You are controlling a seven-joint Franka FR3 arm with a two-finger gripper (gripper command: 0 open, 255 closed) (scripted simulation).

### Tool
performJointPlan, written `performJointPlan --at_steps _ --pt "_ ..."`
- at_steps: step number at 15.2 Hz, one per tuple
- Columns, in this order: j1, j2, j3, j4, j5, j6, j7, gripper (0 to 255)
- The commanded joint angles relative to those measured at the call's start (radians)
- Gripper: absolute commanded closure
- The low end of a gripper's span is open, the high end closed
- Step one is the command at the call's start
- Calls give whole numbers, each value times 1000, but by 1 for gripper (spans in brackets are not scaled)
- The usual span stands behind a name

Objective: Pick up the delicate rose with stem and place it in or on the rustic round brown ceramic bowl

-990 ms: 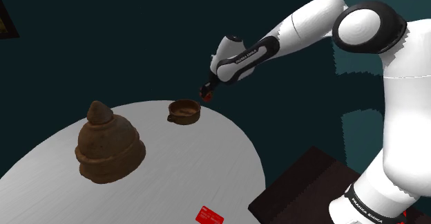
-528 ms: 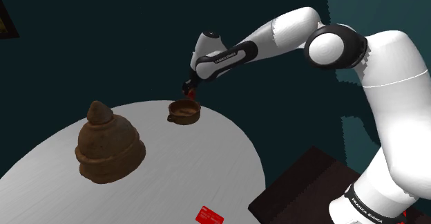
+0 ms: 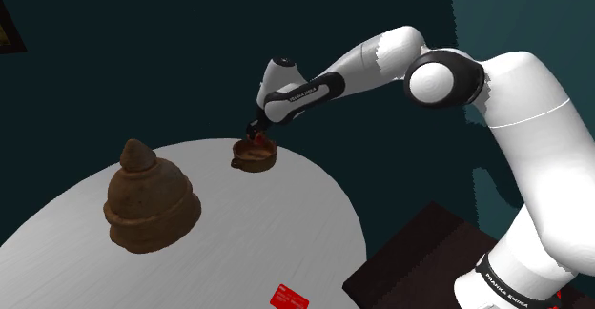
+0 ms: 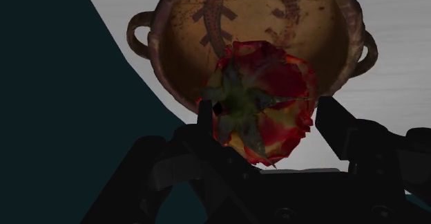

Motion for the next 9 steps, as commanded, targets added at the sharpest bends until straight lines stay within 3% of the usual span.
performJointPlan --at_steps 1,9 --pt "1 14 -2 0 -2 16 2 255" --pt "6 63 -10 5 -8 59 9 255"
